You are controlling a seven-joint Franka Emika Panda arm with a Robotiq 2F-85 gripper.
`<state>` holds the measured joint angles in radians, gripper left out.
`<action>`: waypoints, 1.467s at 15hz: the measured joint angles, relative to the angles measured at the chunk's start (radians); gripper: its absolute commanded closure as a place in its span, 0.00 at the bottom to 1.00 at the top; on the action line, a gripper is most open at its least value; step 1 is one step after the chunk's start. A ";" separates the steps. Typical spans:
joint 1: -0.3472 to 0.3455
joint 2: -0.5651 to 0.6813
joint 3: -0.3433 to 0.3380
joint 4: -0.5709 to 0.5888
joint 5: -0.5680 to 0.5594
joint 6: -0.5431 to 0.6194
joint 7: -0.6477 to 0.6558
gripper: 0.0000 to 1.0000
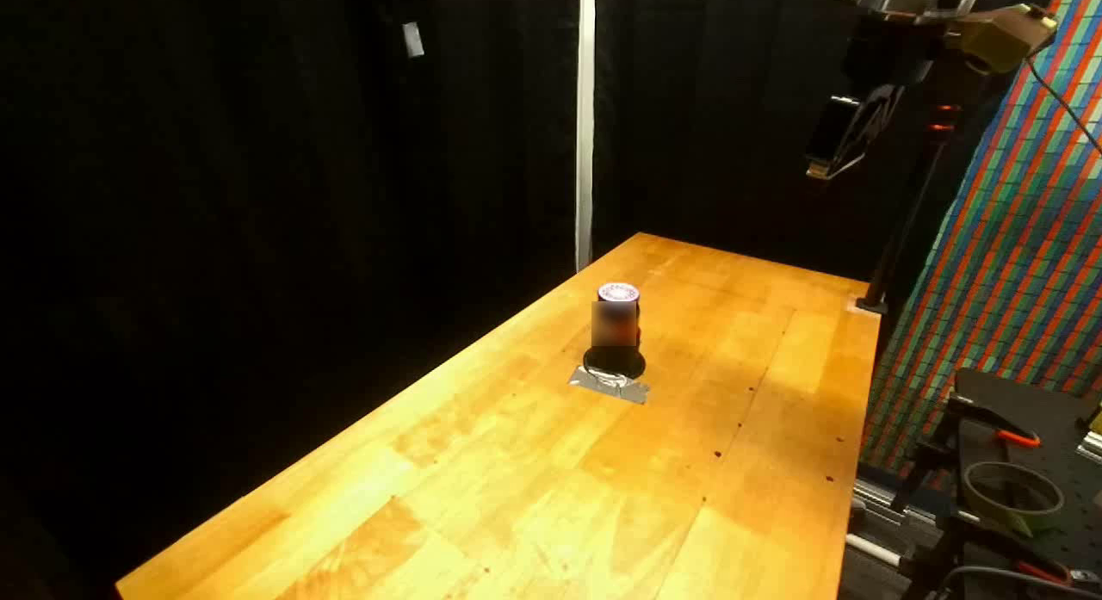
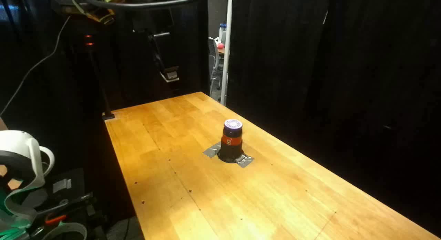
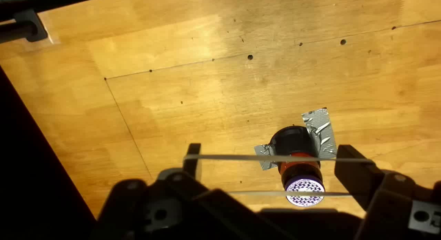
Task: Put a rubber band around the brown cup
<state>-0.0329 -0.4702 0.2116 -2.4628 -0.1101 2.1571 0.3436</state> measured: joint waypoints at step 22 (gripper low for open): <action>0.140 0.830 -0.063 0.774 0.009 -0.127 -0.146 0.00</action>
<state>0.1072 0.3603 0.1487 -1.6891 -0.1008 2.0302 0.1976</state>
